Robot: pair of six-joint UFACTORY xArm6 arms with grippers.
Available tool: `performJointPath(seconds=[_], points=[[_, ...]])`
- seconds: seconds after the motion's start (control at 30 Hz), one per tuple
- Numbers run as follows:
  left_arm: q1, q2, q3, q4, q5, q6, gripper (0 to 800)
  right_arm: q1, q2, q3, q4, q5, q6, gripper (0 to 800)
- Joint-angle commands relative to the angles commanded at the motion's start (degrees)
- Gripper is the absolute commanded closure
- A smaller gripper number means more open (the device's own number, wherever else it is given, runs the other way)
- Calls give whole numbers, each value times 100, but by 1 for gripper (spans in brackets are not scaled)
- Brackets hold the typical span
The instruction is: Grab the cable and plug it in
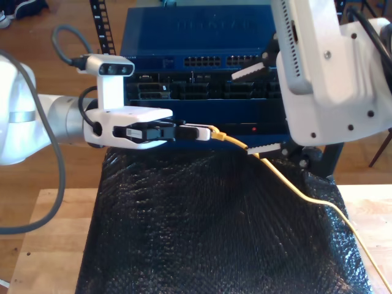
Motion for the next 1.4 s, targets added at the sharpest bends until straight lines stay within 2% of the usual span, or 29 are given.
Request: performJointPath(seconds=[0.6,1.1,1.4], points=[[105,167,114,-457,246,-105,797,659,9,475,-26,-1301,0,26],[123,237,132,-615,510,-105,795,686,158,536,-26,-1741,-88,37],[123,264,132,-712,633,-114,795,1169,404,712,-35,-2224,-105,38]])
